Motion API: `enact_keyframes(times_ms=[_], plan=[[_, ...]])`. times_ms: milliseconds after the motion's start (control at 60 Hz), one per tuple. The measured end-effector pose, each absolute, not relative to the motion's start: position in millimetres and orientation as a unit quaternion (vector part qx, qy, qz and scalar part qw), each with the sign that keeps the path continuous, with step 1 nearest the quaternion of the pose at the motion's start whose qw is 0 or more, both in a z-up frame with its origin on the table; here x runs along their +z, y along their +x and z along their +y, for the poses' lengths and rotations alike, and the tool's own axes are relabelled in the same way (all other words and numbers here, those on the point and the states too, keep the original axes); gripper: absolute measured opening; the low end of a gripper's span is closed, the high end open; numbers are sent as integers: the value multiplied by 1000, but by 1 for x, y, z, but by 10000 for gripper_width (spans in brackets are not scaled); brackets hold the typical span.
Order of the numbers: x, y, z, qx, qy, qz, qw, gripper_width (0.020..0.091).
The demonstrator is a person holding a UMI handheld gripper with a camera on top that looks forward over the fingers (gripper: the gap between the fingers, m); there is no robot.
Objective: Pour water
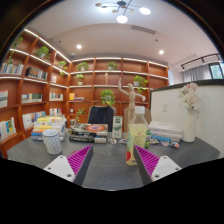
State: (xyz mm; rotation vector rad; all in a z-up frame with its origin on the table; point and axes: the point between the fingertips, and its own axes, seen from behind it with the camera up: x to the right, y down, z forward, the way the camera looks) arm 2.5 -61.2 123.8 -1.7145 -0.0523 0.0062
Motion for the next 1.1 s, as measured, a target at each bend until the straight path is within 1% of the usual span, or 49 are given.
enact_keyframes(times_ms=[50, 83, 100, 117, 167, 250, 400, 450, 517, 550, 600, 667, 683, 717, 817, 833, 850, 867, 883, 1050, 1100], plan=[[120, 12, -60, -7, -756, -13, 654, 822], [105, 35, -49, -16, -760, -8, 650, 823], [118, 21, -56, -22, -763, -3, 646, 825], [105, 32, -52, -26, -765, 2, 644, 826], [95, 62, -32, -29, -761, 8, 648, 828], [92, 80, -10, -34, -759, 20, 650, 825], [103, 92, 28, -40, -745, 25, 665, 828], [104, 97, 40, -45, -744, 31, 666, 836], [104, 100, 56, -48, -742, 33, 668, 829], [103, 100, 62, -50, -742, 33, 668, 803], [101, 102, 68, -58, -743, 30, 666, 724], [100, 97, 73, -62, -742, 16, 668, 587], [99, 95, 75, -61, -741, 11, 668, 537], [100, 92, 76, -61, -740, 5, 670, 517], [101, 88, 76, -63, -737, -4, 673, 403], [101, 89, 76, -66, -736, -3, 674, 399], [101, 88, 76, -70, -734, -6, 676, 369], [101, 88, 76, -74, -732, -9, 677, 368], [102, 88, 76, -79, -731, -12, 678, 338], [105, 84, 77, -119, -729, -46, 672, 338], [101, 79, 74, -139, -733, -65, 663, 338]])
